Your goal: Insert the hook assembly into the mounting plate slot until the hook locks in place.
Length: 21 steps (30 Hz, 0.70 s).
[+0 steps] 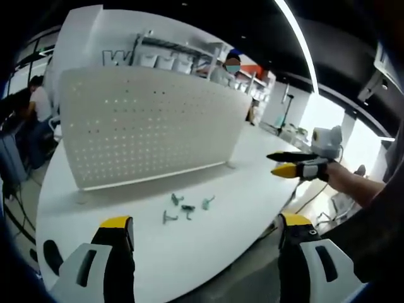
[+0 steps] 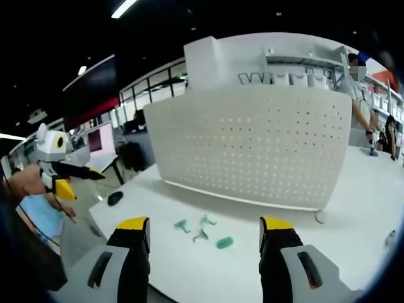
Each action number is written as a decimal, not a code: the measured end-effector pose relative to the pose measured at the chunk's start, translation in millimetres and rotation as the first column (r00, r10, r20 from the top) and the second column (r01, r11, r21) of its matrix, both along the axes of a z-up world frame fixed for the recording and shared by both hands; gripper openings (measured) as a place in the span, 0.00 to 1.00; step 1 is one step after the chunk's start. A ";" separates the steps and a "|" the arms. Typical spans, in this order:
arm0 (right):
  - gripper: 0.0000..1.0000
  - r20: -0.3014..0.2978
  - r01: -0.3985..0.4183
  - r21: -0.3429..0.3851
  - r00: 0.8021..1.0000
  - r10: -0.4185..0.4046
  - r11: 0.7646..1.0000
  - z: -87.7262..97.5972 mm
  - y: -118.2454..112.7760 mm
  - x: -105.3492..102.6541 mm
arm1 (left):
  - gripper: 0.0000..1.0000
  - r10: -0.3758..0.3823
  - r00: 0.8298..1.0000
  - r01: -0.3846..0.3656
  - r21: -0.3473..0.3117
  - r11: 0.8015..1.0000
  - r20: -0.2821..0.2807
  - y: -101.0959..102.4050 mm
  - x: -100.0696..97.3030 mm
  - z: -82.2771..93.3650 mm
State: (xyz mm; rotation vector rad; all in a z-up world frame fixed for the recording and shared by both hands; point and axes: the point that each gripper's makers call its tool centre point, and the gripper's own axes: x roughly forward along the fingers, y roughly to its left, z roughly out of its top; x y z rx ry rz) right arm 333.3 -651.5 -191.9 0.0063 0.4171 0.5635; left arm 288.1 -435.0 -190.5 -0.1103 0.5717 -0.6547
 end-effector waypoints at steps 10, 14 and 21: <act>0.69 -0.011 0.002 -0.014 1.000 -0.002 1.000 -3.8 -0.2 -0.4 | 0.96 0.000 1.000 0.000 -0.013 1.000 -0.014 -1.2 1.7 -3.7; 0.68 -0.008 -0.011 -0.066 1.000 0.011 0.998 -9.5 0.5 -1.2 | 0.96 -0.009 1.000 0.008 -0.010 1.000 -0.019 -6.0 2.2 -5.8; 0.61 -0.064 -0.043 -0.078 0.997 0.038 0.996 -26.4 3.4 -2.1 | 0.96 -0.025 0.999 0.024 -0.008 1.000 -0.031 -10.2 1.0 -10.9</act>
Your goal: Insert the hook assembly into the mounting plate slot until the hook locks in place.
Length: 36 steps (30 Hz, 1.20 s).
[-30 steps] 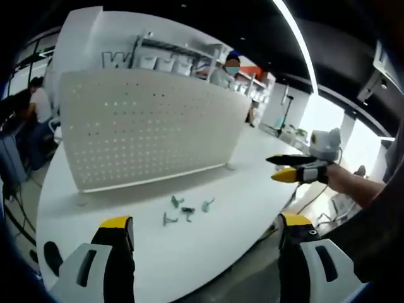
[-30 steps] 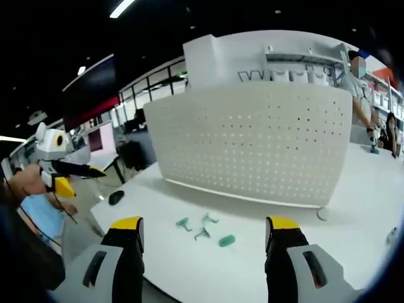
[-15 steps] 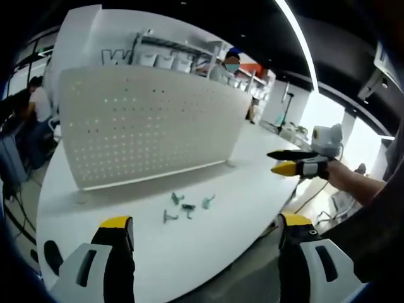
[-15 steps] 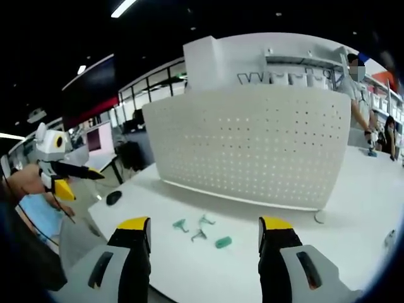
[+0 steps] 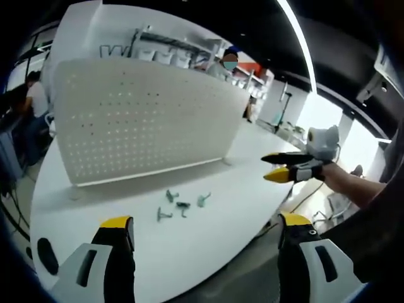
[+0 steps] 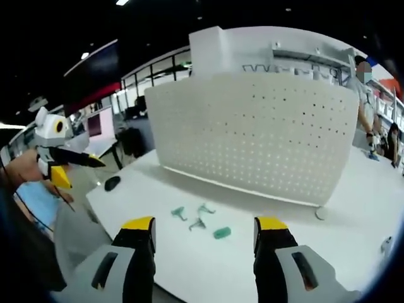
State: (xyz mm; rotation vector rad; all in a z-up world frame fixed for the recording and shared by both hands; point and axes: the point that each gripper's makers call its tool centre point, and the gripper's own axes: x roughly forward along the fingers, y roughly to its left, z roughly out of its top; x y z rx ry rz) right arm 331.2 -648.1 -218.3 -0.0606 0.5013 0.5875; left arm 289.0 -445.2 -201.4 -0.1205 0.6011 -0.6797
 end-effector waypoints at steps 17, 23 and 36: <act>0.53 -0.053 -0.015 -0.009 0.999 0.014 1.000 -34.5 10.8 5.7 | 0.96 0.041 0.999 -0.041 -0.002 0.999 -0.017 15.7 1.5 -5.2; 0.52 -0.081 -0.011 -0.001 0.997 0.011 1.000 -46.7 11.9 9.8 | 0.96 0.043 0.999 -0.043 -0.009 0.999 -0.019 14.3 2.4 -6.8; 0.45 -0.151 -0.090 -0.098 0.986 0.075 0.991 -92.1 16.7 18.6 | 0.96 0.059 0.998 -0.060 -0.004 0.998 -0.025 21.8 5.0 -10.8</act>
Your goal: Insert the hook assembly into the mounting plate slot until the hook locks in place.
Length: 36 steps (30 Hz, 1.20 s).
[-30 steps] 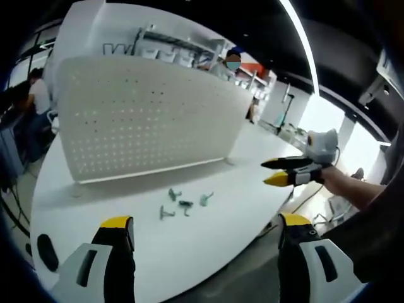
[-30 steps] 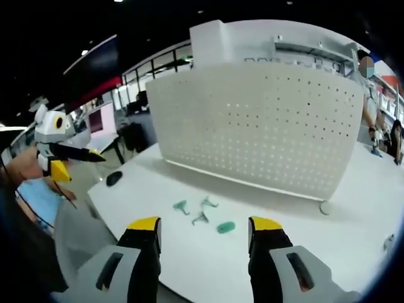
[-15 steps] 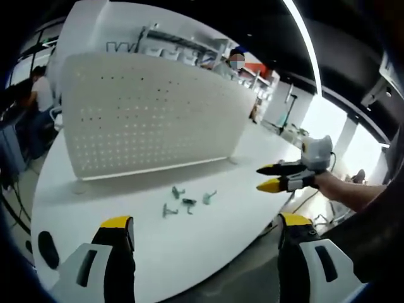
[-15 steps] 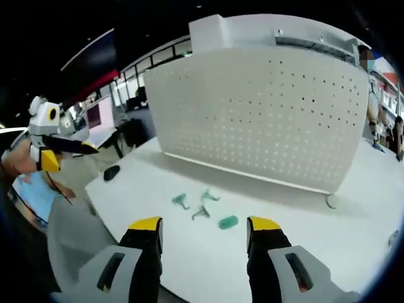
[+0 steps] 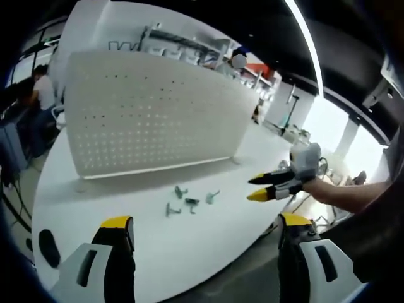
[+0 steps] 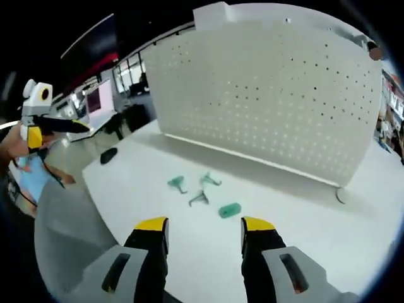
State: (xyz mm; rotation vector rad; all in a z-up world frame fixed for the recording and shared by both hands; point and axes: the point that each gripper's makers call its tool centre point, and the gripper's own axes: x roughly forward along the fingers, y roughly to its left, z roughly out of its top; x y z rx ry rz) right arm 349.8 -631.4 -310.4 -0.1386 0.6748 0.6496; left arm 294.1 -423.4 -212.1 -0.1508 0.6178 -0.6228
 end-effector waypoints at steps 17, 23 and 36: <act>0.40 -0.111 -0.035 -0.027 0.993 0.032 0.999 -66.0 13.4 24.6 | 0.95 0.004 0.999 -0.003 0.020 1.000 -0.036 7.7 -1.3 -12.5; 0.39 -0.141 -0.029 -0.034 0.990 0.024 0.999 -80.9 16.0 34.9 | 0.95 0.001 0.999 0.000 0.020 1.000 -0.053 7.4 -2.0 -17.9; 0.35 -0.209 0.039 0.000 0.977 -0.038 0.999 -89.9 19.8 63.5 | 0.95 0.012 0.998 -0.010 0.017 1.000 -0.065 10.1 0.2 -20.5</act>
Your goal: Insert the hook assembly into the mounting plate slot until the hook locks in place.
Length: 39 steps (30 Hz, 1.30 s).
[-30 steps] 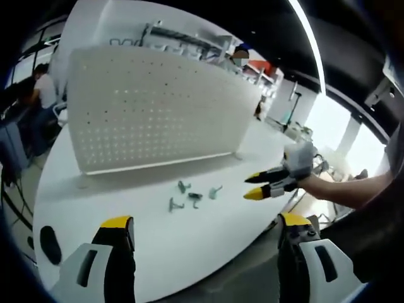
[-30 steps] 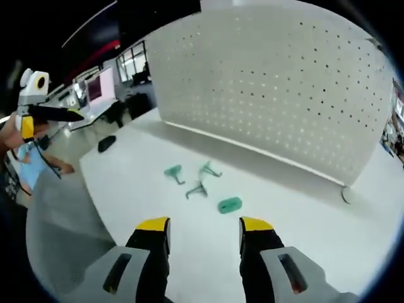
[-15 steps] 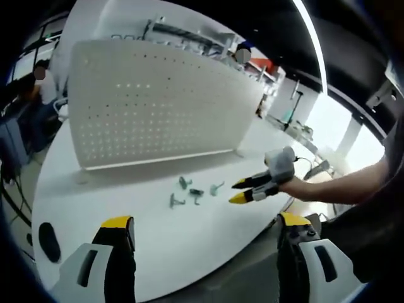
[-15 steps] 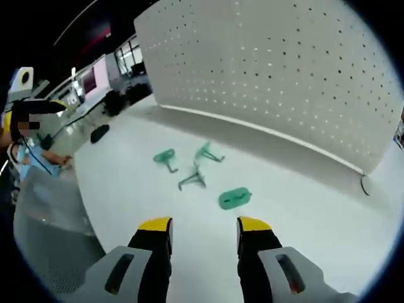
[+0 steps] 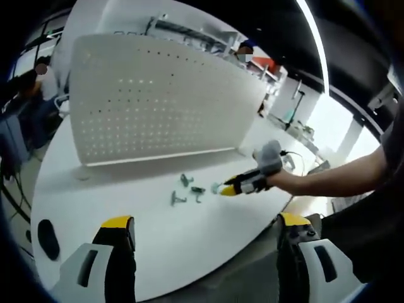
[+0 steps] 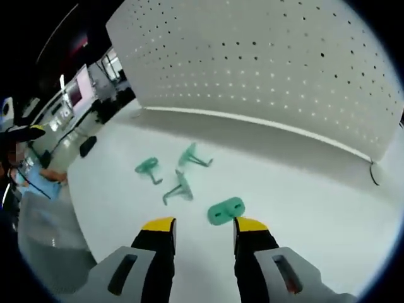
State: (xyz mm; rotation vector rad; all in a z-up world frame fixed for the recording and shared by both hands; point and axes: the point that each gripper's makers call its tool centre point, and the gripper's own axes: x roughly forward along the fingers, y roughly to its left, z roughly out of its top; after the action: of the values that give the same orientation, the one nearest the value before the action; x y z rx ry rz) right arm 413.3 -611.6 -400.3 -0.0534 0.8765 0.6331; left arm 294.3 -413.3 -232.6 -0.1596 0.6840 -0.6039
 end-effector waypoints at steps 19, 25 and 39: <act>0.23 -0.089 0.029 -0.010 0.996 -0.030 1.000 -11.2 -2.1 28.2 | 0.94 -0.001 1.000 0.001 -0.012 1.000 -0.028 1.0 6.7 -12.4; 0.18 -0.110 0.029 -0.017 0.993 -0.031 0.999 -15.5 -1.2 30.5 | 0.94 -0.003 0.999 0.003 -0.016 1.000 -0.033 1.8 10.4 -14.1; 0.03 -0.122 0.036 -0.058 0.992 -0.043 0.998 -21.2 -8.2 31.3 | 0.93 -0.026 0.998 0.025 -0.016 1.000 -0.057 -2.5 13.7 -21.9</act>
State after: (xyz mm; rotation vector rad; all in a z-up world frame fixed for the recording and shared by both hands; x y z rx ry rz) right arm 444.6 -619.8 -421.5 -0.0468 1.0125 0.5794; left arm 307.9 -415.8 -254.6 -0.1825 0.7376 -0.6313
